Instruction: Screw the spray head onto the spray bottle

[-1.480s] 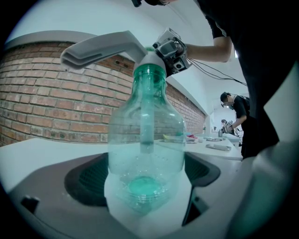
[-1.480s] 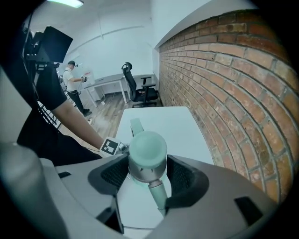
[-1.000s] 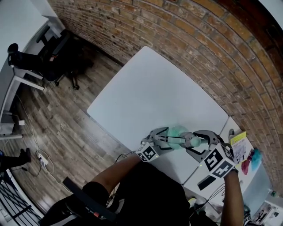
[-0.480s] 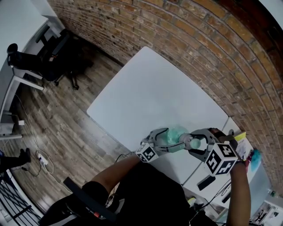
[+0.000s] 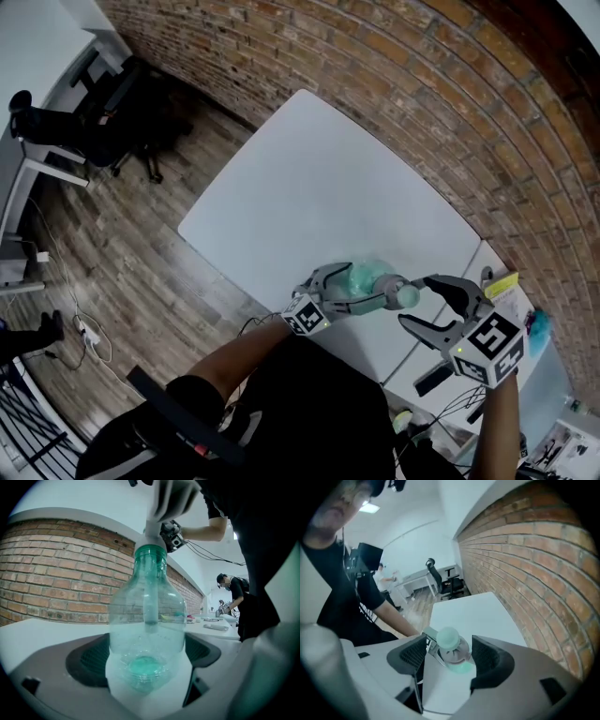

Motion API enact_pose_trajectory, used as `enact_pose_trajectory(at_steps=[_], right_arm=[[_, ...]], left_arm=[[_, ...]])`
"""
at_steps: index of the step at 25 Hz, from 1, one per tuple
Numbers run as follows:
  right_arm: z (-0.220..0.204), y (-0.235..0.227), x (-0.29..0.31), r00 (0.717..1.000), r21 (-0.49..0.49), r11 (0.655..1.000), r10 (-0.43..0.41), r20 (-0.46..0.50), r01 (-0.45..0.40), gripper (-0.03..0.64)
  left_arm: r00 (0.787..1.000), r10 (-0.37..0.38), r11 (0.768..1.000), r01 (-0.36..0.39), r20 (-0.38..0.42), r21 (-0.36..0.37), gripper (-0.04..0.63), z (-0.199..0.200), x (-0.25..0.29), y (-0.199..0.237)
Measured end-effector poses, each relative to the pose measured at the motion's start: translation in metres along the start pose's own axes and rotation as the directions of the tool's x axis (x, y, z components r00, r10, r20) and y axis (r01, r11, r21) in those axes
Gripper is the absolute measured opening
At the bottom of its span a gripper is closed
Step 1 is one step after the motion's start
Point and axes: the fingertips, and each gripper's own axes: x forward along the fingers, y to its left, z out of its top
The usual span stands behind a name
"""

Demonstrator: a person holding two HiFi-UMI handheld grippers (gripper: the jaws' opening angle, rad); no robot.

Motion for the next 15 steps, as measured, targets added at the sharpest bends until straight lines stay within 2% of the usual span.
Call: enact_pose_trajectory(at_steps=[1, 4, 6, 9, 15], right_arm=[[0.0, 0.001, 0.0, 1.0, 0.026, 0.999, -0.018, -0.009, 0.018, 0.281], [-0.012, 0.003, 0.008, 0.986, -0.096, 0.992, -0.091, -0.138, 0.079, 0.282], [-0.019, 0.003, 0.018, 0.975, -0.134, 0.988, -0.105, -0.197, 0.08, 0.282], [-0.025, 0.003, 0.032, 0.964, -0.125, 0.989, -0.109, -0.242, 0.08, 0.281], [-0.033, -0.006, 0.048, 0.94, -0.189, 0.978, -0.149, -0.308, 0.093, 0.279]], left_arm=[[1.0, -0.001, 1.0, 0.001, -0.001, -0.001, 0.5, 0.0, -0.001, 0.0], [1.0, -0.002, 1.0, 0.002, -0.006, -0.007, 0.5, 0.0, -0.002, -0.002], [1.0, -0.003, 1.0, 0.003, -0.008, -0.008, 0.5, 0.0, -0.002, -0.002], [1.0, -0.001, 1.0, 0.001, -0.004, -0.003, 0.5, 0.001, 0.0, -0.002], [1.0, -0.001, 1.0, 0.001, -0.003, -0.003, 0.5, 0.001, 0.002, -0.002]])
